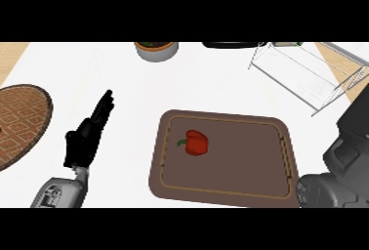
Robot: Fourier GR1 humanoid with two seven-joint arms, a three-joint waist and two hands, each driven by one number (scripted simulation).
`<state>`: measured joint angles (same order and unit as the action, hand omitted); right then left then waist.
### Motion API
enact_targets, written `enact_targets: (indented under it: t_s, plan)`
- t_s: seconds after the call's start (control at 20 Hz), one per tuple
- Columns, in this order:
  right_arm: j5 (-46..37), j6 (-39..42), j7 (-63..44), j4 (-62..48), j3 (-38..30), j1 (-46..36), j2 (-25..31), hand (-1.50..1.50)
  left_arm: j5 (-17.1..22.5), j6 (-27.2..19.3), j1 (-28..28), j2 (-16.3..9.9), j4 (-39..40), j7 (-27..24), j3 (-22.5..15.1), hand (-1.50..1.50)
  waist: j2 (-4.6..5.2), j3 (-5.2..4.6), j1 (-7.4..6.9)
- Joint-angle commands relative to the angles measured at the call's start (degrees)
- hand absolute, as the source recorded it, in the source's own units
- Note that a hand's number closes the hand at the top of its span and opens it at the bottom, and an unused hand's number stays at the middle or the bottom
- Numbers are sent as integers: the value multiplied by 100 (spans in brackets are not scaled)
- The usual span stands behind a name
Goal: Pick the eggplant from the tray and place it in the tiered shelf
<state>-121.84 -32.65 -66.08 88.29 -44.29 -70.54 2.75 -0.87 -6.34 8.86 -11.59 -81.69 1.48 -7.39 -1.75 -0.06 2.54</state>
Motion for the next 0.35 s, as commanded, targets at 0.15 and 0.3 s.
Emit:
enact_targets:
  t_s: [0.15,0.3]
  plan:
    - [317,2164,-37,1749,470,712,-269,-150,-2,25,-87,61,-23,-35,-52,0,-33,0,-16]
    - [637,2723,27,2681,777,1089,-273,-150,-26,-11,-14,96,31,-25,-46,0,-25,1,-6]
